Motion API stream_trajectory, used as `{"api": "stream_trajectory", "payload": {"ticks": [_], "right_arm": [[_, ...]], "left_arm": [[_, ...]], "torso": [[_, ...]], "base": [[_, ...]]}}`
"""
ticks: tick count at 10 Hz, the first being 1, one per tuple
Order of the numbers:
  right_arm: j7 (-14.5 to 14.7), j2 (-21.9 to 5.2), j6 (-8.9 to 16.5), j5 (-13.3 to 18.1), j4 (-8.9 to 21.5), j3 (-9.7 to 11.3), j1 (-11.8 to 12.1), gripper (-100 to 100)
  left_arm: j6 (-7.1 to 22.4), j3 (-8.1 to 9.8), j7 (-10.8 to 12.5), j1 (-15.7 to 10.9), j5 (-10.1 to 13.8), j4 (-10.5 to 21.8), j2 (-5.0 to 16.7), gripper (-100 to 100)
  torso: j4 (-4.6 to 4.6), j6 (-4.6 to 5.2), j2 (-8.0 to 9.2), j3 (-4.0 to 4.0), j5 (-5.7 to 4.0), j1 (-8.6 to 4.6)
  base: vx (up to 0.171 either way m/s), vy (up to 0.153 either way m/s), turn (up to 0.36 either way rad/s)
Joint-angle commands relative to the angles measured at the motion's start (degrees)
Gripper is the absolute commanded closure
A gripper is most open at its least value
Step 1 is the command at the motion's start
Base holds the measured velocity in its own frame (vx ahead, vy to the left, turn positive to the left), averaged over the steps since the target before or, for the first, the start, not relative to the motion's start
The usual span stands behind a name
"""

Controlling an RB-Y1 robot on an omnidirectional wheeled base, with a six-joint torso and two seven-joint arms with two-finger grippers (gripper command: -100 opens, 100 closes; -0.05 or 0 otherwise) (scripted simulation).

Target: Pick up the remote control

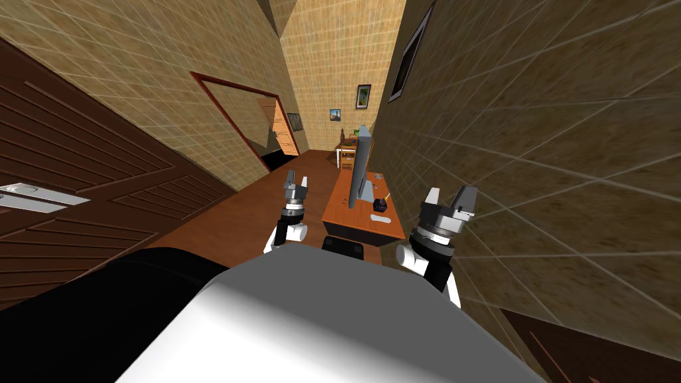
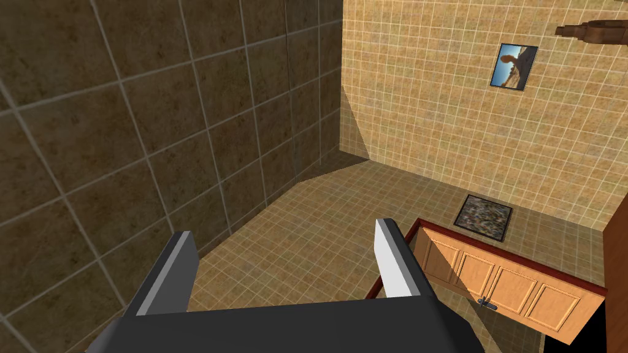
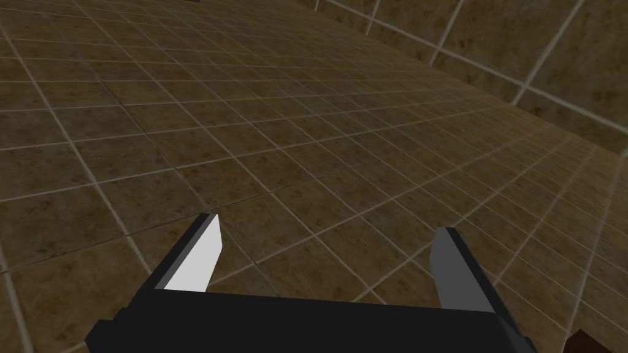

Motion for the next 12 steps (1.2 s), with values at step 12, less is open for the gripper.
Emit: {"api": "stream_trajectory", "payload": {"ticks": [12], "right_arm": [[1.2,-17.1,1.9,10.0,17.0,6.6,3.5,-100]], "left_arm": [[0.0,0.0,0.0,0.0,0.0,0.0,0.0,0]], "torso": [[0.04,-0.01,0.17,0.1,0.0,-0.02]], "base": [[-0.049,0.009,0.138]]}}
